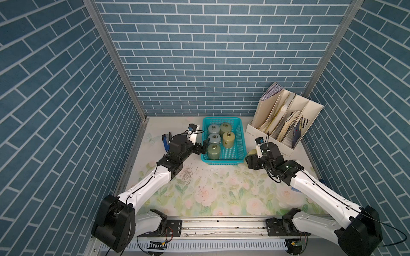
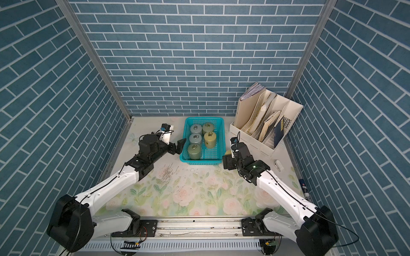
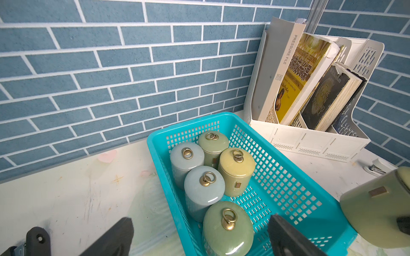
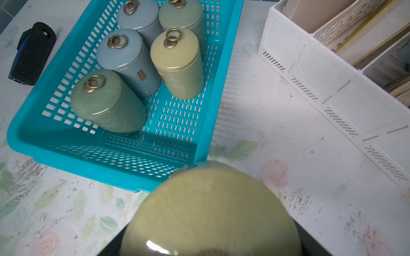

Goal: Take the tea canister out of the basket
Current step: Place the tea canister at the center of the board.

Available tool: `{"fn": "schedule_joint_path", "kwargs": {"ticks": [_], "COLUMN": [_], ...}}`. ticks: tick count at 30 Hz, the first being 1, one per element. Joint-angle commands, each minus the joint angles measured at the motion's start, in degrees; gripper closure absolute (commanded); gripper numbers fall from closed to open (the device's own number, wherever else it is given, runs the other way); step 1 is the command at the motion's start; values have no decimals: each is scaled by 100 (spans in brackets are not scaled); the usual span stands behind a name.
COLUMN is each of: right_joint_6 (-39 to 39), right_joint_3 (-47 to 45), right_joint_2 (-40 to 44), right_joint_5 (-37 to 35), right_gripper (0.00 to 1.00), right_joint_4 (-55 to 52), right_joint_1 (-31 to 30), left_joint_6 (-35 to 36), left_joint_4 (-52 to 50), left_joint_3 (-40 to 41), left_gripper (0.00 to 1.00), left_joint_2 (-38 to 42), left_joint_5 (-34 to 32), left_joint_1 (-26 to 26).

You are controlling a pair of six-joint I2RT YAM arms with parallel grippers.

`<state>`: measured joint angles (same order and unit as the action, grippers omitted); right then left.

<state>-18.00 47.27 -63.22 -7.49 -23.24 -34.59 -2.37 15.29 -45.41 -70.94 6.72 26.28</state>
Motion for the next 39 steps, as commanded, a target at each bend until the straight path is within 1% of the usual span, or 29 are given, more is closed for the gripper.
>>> {"fn": "schedule_joint_path", "kwargs": {"ticks": [1,3,7,11,15,21,31,36,37,39], "right_joint_6": [-103,-187,-329,-507,-738,-931,-969,-958,-951,-936], "right_joint_3": [-167,-51,178,203,90,-187,-758,-780,-789,-776], "right_joint_2": [46,122,268,412,282,21,-340,-512,-478,-410], "right_joint_5": [-255,-140,-375,-517,-664,-786,-363,-343,-343,-339], "right_gripper": [100,100,100,100,100,100,100,100,97,82], "right_joint_4": [-891,-1073,-1655,-1852,-1925,-1538,-624,-602,-611,-643], "right_joint_1": [40,40,35,41,40,55,84,87,84,86], "left_joint_6": [-18,-26,-27,-35,-23,-27,-71,-43,-39,-35], "left_joint_4": [105,114,190,215,228,256,372,348,315,274], "left_joint_3": [-109,-118,-109,-109,-109,-76,6,-19,-36,-64], "left_gripper": [0,0,0,0,0,0,0,0,0,0], "left_joint_2": [26,18,8,-59,-88,-105,-156,-166,-166,-182], "left_joint_5": [15,22,38,44,49,75,150,98,72,57], "left_joint_1": [65,74,95,119,153,169,224,229,228,233]}}
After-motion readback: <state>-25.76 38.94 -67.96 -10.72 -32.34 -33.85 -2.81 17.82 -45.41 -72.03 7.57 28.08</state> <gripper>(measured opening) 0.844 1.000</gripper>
